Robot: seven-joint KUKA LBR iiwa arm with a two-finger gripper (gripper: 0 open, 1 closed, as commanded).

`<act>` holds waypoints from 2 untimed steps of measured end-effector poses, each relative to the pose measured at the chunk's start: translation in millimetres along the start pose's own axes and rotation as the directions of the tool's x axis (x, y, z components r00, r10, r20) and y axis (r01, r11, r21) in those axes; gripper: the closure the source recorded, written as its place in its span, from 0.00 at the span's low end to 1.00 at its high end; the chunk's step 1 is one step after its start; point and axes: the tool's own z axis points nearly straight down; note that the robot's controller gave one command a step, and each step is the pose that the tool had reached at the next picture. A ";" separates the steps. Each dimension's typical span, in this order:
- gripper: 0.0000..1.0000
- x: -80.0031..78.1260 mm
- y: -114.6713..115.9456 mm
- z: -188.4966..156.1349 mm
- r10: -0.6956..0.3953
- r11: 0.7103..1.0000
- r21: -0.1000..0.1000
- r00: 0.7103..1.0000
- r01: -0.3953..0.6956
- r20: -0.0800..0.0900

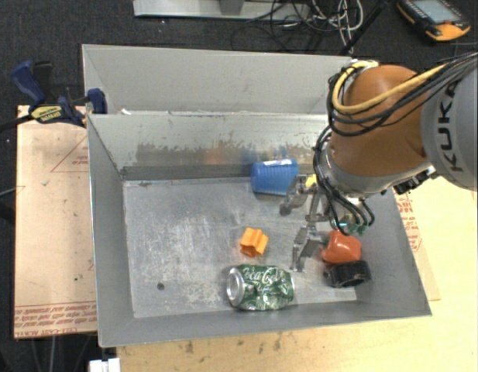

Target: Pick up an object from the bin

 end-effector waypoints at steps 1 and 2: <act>0.00 -1.5 -0.1 -3.8 0.000 1.000 0.000 1.000 0.000 0.008; 0.00 6.3 9.3 56.9 -0.038 0.999 0.001 0.999 0.038 0.013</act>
Offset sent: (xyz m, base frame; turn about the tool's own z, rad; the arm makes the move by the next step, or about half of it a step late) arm -0.0225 0.0242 -0.1562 -0.1034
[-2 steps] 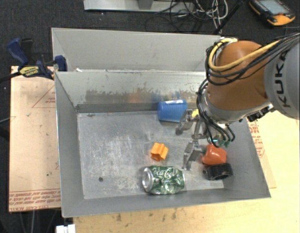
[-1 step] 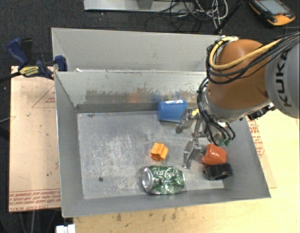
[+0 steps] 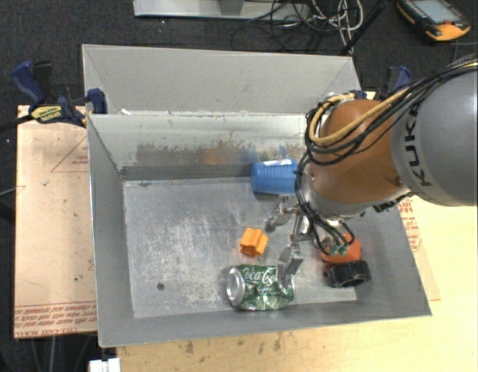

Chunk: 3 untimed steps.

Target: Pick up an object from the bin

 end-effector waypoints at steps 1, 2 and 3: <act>0.00 7.8 6.8 43.3 -0.087 0.996 -0.001 0.996 0.087 -0.010; 0.00 18.3 16.4 28.2 -0.125 0.992 -0.001 0.992 0.125 -0.005; 0.00 15.6 24.0 85.0 -0.141 0.990 -0.002 0.990 0.141 0.007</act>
Offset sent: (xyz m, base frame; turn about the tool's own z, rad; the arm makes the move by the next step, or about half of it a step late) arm -0.0290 0.0221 -0.0236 -0.1035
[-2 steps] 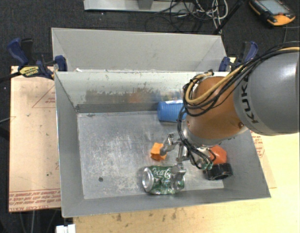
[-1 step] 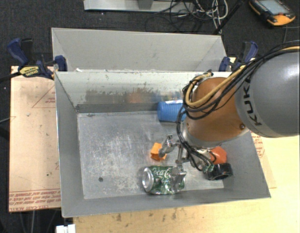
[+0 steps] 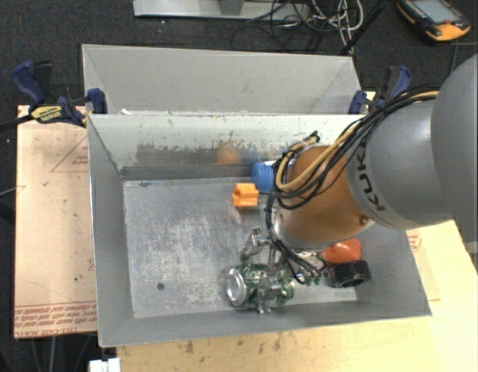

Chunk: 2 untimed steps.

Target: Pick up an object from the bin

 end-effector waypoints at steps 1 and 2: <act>1.00 3.1 7.7 8.5 -0.024 1.000 0.003 1.000 0.024 0.012; 1.00 3.1 7.7 8.5 -0.024 1.000 0.003 1.000 0.023 0.012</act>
Offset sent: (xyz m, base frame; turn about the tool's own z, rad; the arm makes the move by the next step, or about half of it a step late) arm 0.0000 0.0000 0.0000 0.0000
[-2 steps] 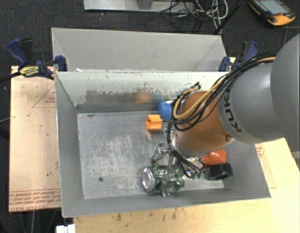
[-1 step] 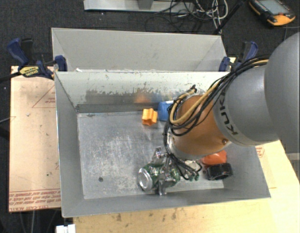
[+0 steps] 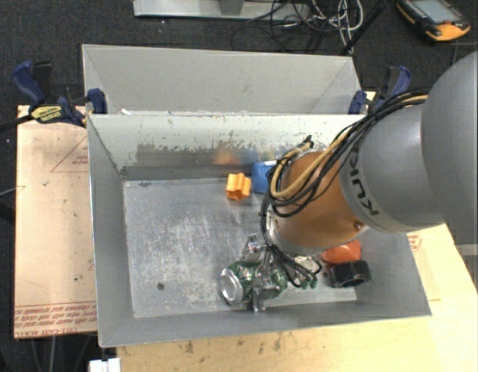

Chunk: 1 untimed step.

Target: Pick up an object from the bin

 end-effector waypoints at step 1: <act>1.00 0.0 0.0 0.0 0.000 1.000 0.000 1.000 0.000 0.000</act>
Offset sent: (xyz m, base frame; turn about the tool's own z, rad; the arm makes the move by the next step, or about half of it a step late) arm 0.0000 0.0001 0.0718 0.0000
